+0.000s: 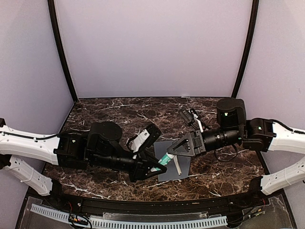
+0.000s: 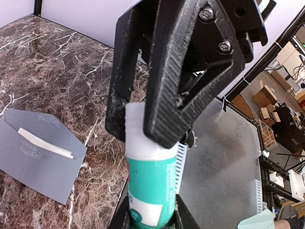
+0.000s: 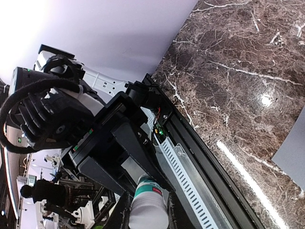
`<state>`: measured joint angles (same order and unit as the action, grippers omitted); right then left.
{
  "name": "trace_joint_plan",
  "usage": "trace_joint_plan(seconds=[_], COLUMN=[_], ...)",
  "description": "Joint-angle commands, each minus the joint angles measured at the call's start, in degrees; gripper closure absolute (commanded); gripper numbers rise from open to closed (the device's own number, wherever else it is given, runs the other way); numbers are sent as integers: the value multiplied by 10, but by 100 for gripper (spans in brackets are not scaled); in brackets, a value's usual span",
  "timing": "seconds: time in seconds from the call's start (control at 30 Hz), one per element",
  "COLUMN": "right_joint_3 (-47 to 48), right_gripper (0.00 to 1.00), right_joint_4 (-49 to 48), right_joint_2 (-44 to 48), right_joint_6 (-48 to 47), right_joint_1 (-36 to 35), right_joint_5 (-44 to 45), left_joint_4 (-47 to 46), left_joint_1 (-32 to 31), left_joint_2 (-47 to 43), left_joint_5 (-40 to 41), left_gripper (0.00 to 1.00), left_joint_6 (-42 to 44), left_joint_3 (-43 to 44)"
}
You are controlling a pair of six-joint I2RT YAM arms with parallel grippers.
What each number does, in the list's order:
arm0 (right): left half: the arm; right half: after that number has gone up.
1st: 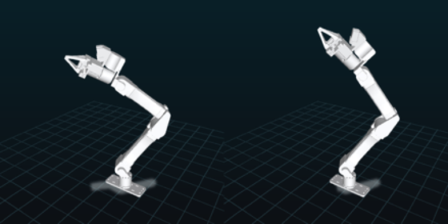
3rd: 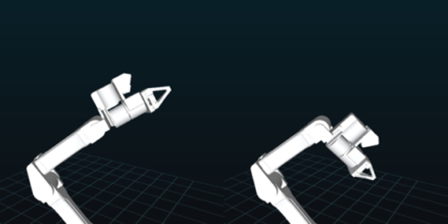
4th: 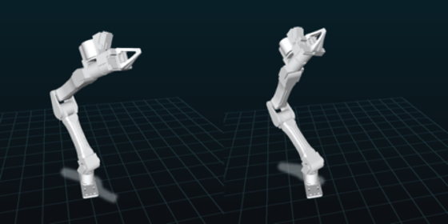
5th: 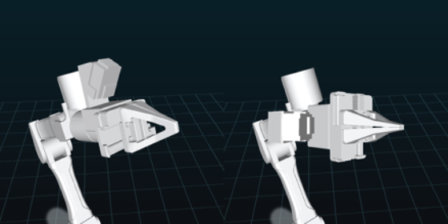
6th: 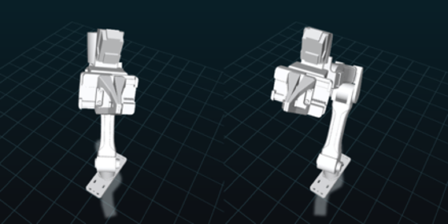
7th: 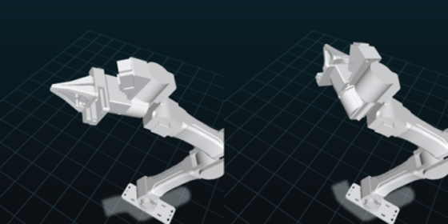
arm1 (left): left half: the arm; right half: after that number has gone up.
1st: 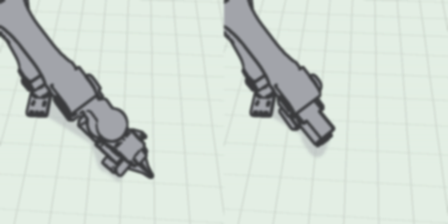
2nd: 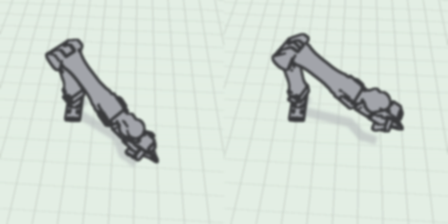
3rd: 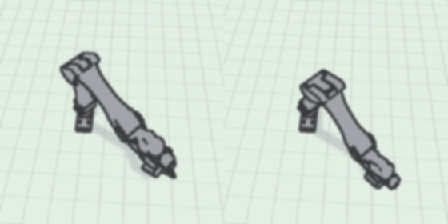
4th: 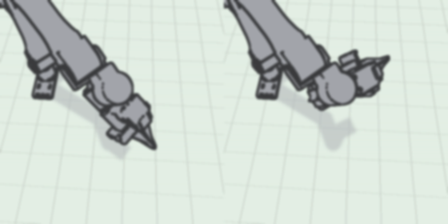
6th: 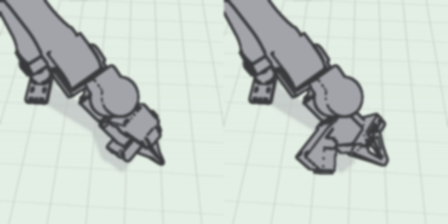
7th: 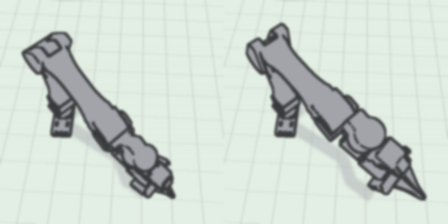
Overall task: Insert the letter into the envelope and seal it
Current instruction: Open the solid glue cap from the solid glue.
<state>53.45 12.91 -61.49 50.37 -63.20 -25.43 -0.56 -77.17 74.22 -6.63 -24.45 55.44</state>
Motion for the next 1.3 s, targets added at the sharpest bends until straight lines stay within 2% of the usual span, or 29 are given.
trace_joint_plan(seconds=[0.0, 0.5, 0.97, 1.1, 1.27], right_joint_3=[-1, 38, 41, 44, 14], right_gripper=[90, 99, 97, 97, 95], right_joint_4=[-28, 69, 100, 173, 248], right_joint_2=[5, 31, 50, 42, 8], right_joint_6=[-2, -34, -52, -66, -73], right_joint_1=[3, 19, 55, 72, 112], right_joint_5=[1, 123, 145, 227, 353], left_joint_4=[-8, 62, 83, 85, 101], left_joint_1=[-2, -3, -6, 13, 89], left_joint_2=[-5, 10, -7, -41, -111], left_joint_5=[6, -19, -27, 10, 21], left_gripper=[100, 100, 100, 100, 100], left_joint_6=[-4, 6, 7, -22, -54], left_joint_3=[-1, 4, -14, -32, -56])
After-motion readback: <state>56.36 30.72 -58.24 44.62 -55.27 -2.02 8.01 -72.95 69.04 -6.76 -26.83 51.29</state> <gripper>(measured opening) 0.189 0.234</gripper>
